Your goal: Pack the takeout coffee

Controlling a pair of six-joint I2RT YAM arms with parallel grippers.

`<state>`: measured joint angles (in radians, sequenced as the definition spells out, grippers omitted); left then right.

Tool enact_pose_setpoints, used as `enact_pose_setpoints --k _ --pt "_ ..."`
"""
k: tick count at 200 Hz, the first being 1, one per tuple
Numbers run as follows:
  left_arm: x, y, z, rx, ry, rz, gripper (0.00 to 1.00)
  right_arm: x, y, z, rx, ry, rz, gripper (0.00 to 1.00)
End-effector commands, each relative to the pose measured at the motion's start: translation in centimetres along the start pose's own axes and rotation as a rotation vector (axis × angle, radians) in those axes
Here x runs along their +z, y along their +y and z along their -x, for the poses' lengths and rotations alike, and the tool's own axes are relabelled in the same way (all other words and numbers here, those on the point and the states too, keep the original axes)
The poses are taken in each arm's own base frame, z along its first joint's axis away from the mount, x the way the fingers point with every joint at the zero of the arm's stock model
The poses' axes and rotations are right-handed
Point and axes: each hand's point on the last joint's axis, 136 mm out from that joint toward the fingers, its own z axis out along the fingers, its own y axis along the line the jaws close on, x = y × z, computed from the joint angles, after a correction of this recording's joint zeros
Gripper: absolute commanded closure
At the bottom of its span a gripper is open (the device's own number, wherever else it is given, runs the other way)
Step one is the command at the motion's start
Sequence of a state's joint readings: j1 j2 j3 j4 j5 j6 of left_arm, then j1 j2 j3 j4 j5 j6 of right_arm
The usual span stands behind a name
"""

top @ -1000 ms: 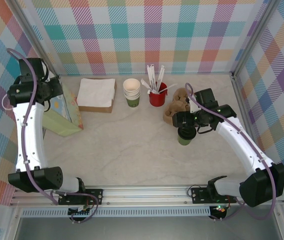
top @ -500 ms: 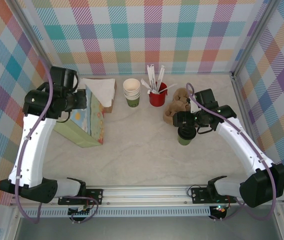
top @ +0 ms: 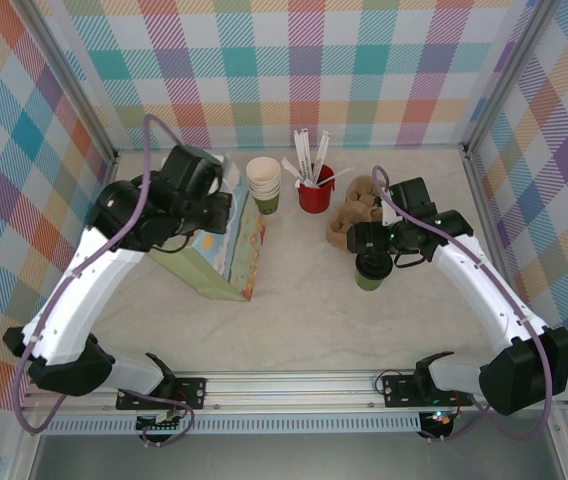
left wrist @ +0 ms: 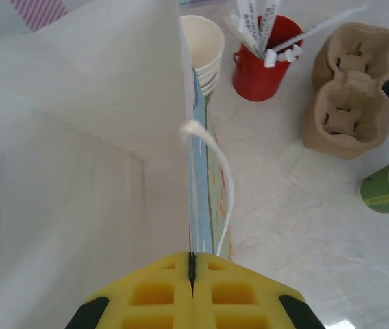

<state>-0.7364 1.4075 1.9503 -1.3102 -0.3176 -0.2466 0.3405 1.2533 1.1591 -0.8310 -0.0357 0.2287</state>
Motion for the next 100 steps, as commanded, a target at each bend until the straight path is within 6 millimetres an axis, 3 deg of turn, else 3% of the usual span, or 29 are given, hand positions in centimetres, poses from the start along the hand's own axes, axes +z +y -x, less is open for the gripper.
enact_pose_setpoints --k 1,29,100 --pt "0.8 -2.4 0.2 0.037 0.017 -0.030 1.00 -0.7 -0.4 0.1 0.012 -0.024 -0.017 0.00" --pt "2.1 -5.2 0.2 0.051 0.044 -0.110 1.00 -0.8 -0.5 0.1 0.005 -0.026 -0.025 0.00" --pt "5.5 -8.0 -0.4 0.084 0.094 -0.149 1.00 -0.9 -0.8 0.1 -0.011 -0.025 -0.043 0.00"
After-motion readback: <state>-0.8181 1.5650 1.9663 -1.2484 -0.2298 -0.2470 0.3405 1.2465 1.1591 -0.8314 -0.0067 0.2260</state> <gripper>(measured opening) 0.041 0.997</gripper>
